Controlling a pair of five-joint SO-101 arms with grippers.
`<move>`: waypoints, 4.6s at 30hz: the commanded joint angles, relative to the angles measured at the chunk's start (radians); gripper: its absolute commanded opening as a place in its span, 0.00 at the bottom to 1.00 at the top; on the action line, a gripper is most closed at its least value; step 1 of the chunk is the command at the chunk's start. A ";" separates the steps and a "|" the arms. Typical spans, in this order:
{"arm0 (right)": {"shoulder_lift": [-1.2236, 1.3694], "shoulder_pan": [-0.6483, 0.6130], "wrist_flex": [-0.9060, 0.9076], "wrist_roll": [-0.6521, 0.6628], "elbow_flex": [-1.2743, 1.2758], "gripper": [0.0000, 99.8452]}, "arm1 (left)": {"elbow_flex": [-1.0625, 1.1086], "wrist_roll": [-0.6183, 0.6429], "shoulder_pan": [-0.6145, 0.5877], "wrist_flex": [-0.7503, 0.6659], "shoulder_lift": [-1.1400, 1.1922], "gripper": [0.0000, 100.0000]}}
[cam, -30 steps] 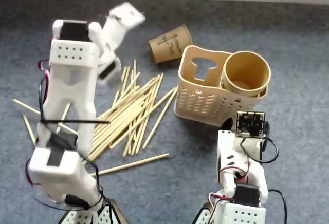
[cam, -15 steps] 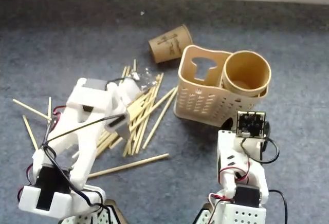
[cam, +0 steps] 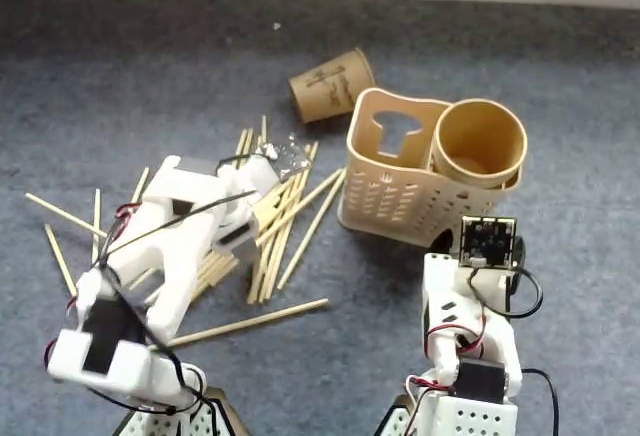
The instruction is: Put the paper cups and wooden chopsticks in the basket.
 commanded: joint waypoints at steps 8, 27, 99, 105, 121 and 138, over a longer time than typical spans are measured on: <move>-0.004 -0.004 -0.033 -0.003 0.074 0.34 | -0.139 0.015 -0.001 0.035 0.084 0.15; -0.004 -0.004 -0.033 -0.003 0.074 0.34 | -0.424 0.072 -0.001 0.259 0.082 0.00; -0.004 -0.001 -0.033 -0.003 0.074 0.34 | -1.610 0.802 0.504 0.132 0.283 0.01; -0.004 -0.001 -0.033 -0.003 0.074 0.34 | -1.607 0.799 0.501 0.215 0.283 0.02; -0.004 -0.001 -0.033 -0.003 0.074 0.34 | -1.606 0.798 0.503 0.313 0.292 0.09; -0.004 0.001 -0.035 0.021 0.074 0.34 | -1.615 0.796 0.489 0.466 0.282 0.20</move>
